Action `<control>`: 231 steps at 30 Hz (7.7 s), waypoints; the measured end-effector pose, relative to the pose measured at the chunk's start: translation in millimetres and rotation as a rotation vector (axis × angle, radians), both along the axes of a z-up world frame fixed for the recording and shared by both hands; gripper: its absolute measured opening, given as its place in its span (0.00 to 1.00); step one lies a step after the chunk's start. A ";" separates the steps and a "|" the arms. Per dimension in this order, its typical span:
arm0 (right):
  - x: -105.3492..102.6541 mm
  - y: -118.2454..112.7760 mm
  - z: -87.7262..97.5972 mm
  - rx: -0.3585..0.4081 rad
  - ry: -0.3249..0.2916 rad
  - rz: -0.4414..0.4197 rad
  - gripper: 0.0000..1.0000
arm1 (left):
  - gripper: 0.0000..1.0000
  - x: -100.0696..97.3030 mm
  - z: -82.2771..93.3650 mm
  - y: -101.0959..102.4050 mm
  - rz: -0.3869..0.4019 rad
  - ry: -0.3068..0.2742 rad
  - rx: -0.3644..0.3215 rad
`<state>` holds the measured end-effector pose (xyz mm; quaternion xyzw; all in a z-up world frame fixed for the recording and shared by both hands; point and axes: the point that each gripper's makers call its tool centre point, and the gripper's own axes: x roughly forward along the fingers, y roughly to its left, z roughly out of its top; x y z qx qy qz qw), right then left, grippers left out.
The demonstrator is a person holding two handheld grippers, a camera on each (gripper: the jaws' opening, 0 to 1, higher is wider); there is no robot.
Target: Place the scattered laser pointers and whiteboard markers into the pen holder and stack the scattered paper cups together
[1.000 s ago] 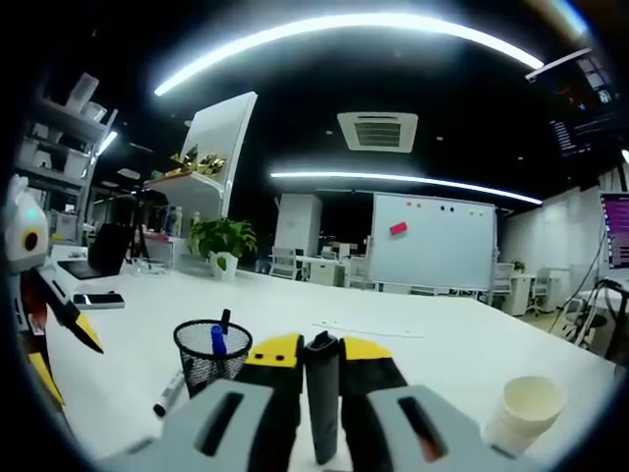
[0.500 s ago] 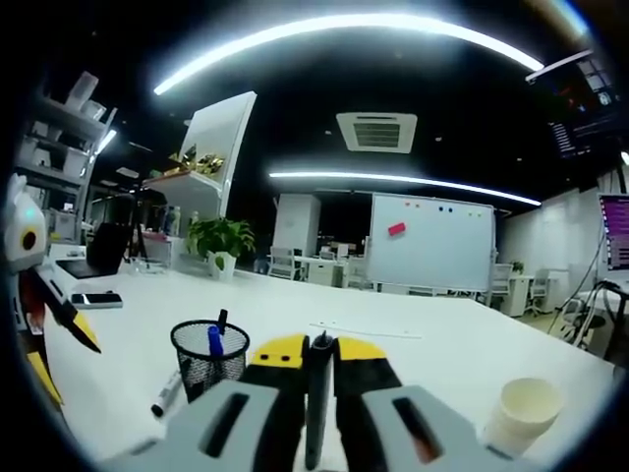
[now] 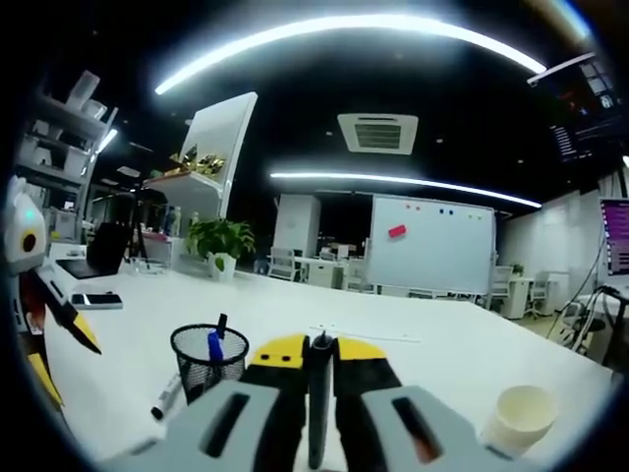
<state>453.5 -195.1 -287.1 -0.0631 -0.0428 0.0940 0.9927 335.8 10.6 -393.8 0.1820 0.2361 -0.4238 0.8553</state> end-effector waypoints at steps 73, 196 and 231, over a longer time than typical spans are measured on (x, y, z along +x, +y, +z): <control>15.7 45.4 77.8 -0.025 -0.134 0.133 0.10 | 0.62 3.3 -0.7 2.1 0.015 0.003 -0.009; 55.6 109.5 34.7 0.104 0.079 0.326 0.10 | 0.62 3.1 -6.3 14.5 0.038 0.016 -0.009; 54.3 115.9 -6.3 0.065 0.190 0.364 0.10 | 0.62 5.9 -5.6 11.8 0.030 0.024 -0.002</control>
